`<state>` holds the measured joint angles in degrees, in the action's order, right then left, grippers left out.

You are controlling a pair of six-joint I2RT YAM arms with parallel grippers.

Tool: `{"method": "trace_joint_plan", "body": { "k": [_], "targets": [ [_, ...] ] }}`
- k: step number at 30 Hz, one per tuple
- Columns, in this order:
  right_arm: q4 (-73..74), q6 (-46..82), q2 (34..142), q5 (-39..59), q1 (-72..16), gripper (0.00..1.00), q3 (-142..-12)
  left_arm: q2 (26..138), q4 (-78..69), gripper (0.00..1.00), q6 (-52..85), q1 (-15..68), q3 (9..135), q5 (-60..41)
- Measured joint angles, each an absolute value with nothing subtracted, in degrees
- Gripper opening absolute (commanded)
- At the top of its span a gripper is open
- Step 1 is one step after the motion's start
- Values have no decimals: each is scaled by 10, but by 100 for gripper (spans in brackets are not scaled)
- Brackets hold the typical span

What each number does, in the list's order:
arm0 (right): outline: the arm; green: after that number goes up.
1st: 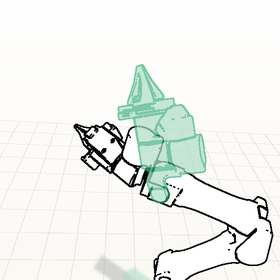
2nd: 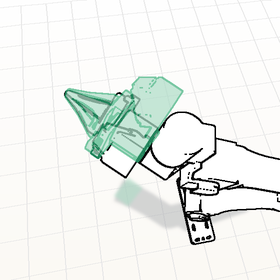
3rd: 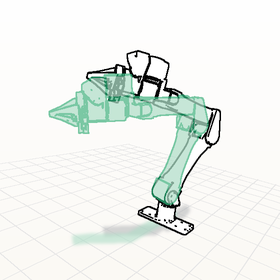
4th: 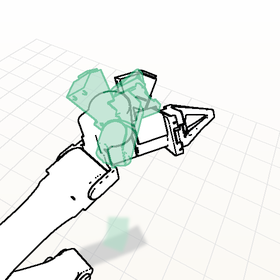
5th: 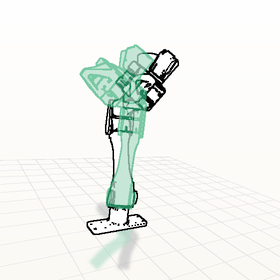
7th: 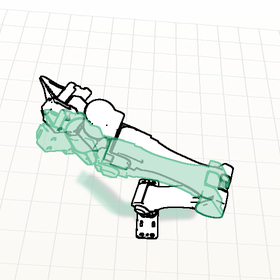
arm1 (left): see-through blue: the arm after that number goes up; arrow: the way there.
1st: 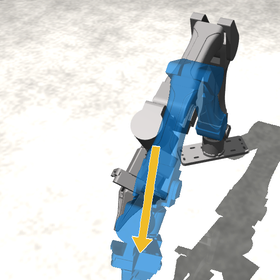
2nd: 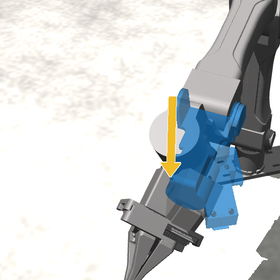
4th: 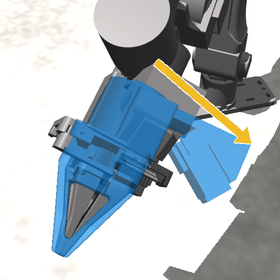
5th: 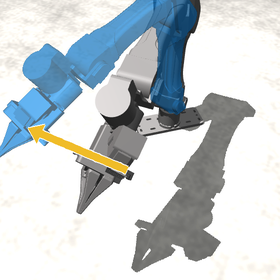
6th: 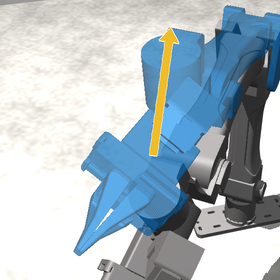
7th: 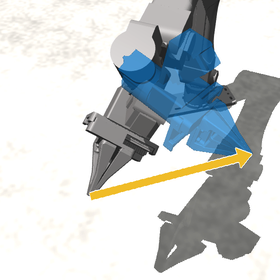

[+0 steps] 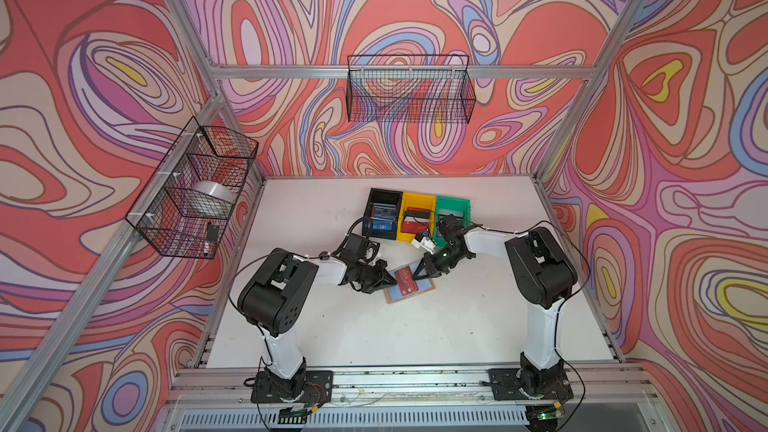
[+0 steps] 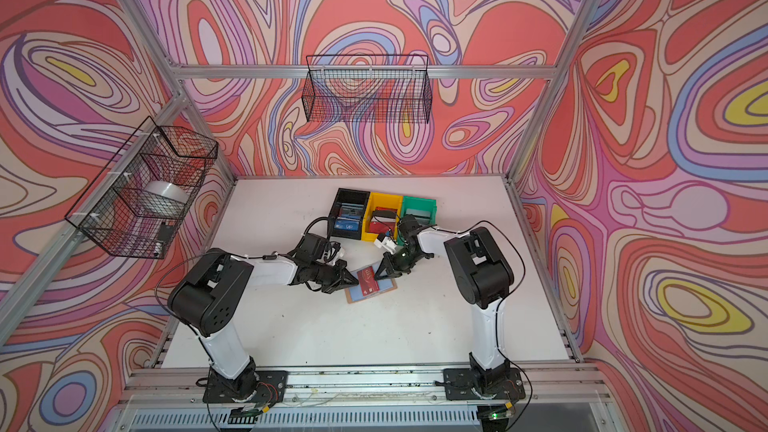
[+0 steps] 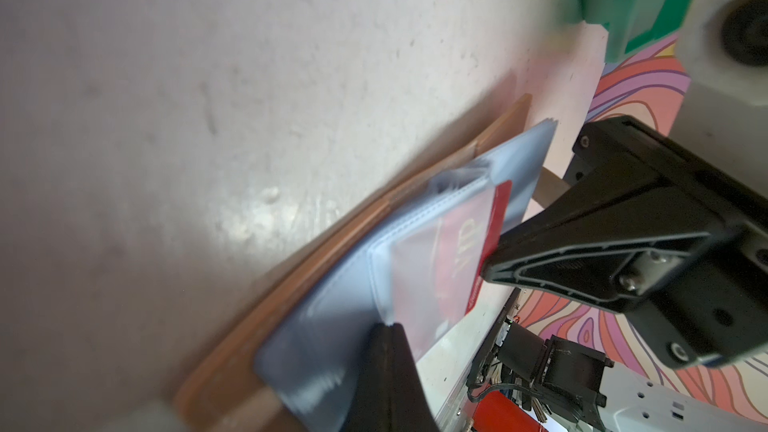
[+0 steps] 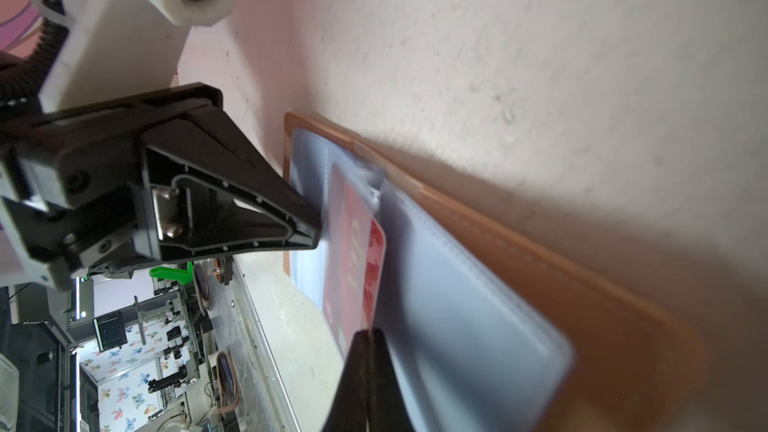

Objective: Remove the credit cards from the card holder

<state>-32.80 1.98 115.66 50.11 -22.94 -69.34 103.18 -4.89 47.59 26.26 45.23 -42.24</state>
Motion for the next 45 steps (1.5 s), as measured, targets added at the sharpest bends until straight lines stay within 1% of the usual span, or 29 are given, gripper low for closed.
{"method": "trace_joint_plan", "body": {
  "k": [10,21,33,39,42,45],
  "targets": [
    [-348,11,1146,483,-219,0,-693,1032,-49,0,471,262,452,-423],
    [-401,-3,1069,452,-199,0,-689,1032,-41,0,463,262,457,-423],
    [-460,-26,1062,443,-199,0,-719,1041,-25,0,456,258,469,-434],
    [-525,-50,1060,416,-199,0,-818,1044,-7,0,445,258,481,-435],
    [-567,-69,1076,393,-199,0,-907,1046,11,0,434,258,492,-432],
    [-602,-90,1114,368,-199,0,-1002,1052,29,0,422,258,506,-430]
  ]
}}
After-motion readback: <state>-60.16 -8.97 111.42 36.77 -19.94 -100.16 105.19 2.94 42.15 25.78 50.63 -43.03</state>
